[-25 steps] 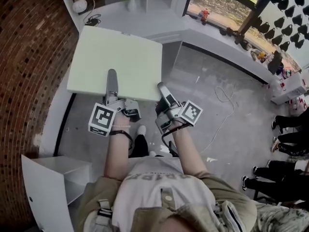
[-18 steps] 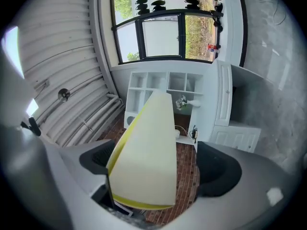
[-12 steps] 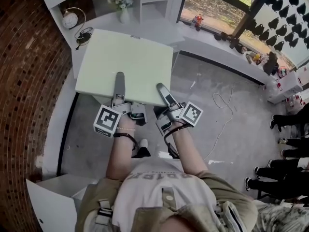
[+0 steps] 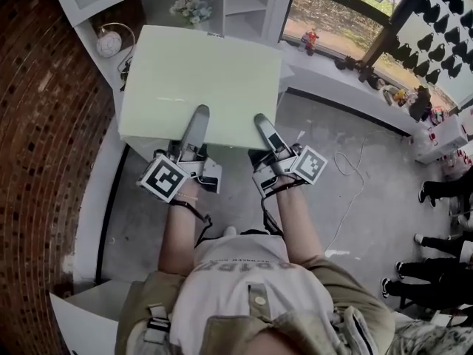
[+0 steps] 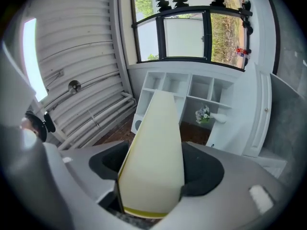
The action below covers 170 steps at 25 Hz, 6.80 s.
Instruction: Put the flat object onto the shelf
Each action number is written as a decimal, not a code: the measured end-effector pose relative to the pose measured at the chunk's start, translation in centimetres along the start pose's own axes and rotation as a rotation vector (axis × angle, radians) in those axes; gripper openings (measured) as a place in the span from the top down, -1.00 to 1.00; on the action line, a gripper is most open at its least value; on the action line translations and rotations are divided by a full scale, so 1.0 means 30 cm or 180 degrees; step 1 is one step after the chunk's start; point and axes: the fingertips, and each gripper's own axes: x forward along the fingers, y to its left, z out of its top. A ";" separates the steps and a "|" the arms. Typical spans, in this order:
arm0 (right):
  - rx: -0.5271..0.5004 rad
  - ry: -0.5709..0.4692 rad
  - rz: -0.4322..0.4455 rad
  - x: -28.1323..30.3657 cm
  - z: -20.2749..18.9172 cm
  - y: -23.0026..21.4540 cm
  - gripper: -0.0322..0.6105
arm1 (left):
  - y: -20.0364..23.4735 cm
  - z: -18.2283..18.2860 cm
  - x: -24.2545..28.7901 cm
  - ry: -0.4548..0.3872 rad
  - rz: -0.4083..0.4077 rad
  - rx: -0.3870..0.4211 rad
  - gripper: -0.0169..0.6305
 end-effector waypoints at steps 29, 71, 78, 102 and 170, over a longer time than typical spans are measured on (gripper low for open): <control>-0.0008 0.0542 0.0334 0.636 0.478 -0.295 -0.16 | 0.289 0.136 0.639 -0.0073 -0.0082 0.0231 -0.30; 0.0067 0.0941 0.0239 1.692 0.762 -0.732 -0.16 | 0.894 0.672 1.389 -0.0268 0.0096 0.0123 -0.31; 0.0235 0.0985 -0.0027 1.788 0.790 -0.790 -0.16 | 0.984 0.719 1.445 -0.0385 0.0293 -0.0157 -0.29; 0.0223 0.0956 0.0679 1.729 0.612 -0.693 -0.26 | 1.008 0.798 1.524 -0.0682 0.0442 -0.0573 -0.19; 0.0184 0.0766 -0.0184 2.077 0.700 -0.848 0.52 | 1.242 0.940 1.587 -0.0305 0.0825 0.0119 -0.18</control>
